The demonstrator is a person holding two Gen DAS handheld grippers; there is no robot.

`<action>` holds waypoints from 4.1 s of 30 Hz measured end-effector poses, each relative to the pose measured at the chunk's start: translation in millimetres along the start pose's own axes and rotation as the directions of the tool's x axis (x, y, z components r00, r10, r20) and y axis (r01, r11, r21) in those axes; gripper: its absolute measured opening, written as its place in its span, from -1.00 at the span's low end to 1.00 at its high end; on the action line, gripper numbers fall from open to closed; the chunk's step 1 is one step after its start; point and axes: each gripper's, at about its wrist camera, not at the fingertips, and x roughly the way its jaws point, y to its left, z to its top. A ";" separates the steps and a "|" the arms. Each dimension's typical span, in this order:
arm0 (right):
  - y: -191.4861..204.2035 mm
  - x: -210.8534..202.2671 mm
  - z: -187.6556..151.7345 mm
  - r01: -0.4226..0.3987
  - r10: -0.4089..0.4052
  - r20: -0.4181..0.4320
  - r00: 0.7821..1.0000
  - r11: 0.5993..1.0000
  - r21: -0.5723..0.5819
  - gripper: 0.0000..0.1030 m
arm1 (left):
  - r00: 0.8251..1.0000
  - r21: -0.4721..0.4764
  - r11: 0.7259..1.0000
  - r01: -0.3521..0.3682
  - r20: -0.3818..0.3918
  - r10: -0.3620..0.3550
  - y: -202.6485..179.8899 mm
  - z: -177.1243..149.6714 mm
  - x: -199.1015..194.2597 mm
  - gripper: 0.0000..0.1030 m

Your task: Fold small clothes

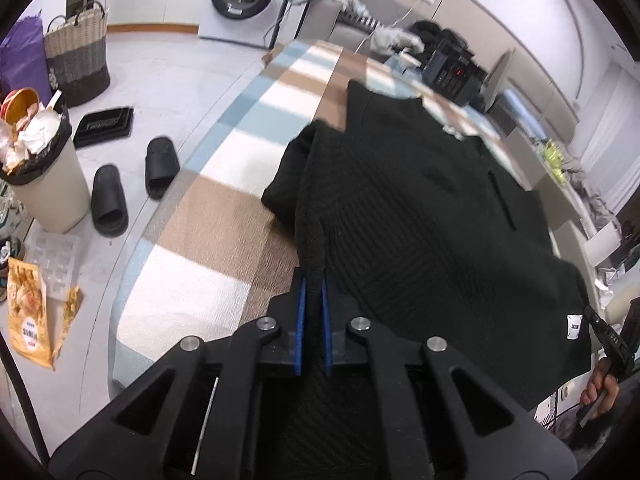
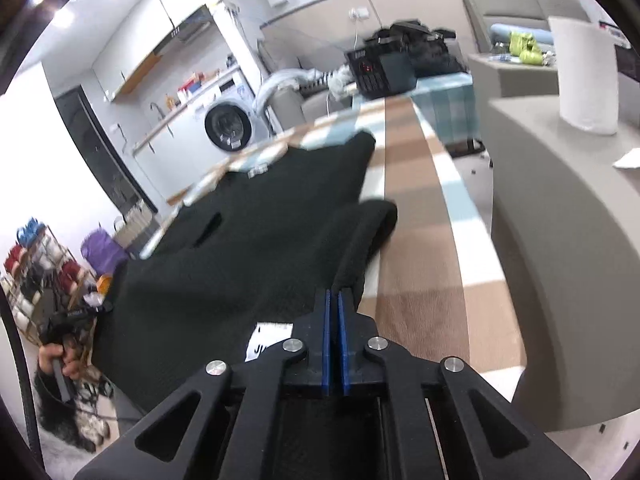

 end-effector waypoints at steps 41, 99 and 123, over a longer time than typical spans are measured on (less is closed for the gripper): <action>20.5 5.8 13.0 -0.001 -0.013 -0.093 0.996 0.989 -0.150 -0.84 | 0.986 0.002 0.993 0.114 0.120 -0.113 -13.0 32.2 -28.6 -0.94; -5.7 91.0 129.1 0.111 -0.155 0.143 0.978 0.955 0.275 -0.91 | 0.985 -0.038 0.991 0.127 0.126 -0.121 -21.1 190.8 84.3 -0.94; 19.4 79.0 20.9 0.138 -0.127 -0.117 0.985 0.986 0.091 -0.24 | 1.000 0.016 0.999 0.030 -0.006 -0.030 -8.4 57.2 68.1 0.03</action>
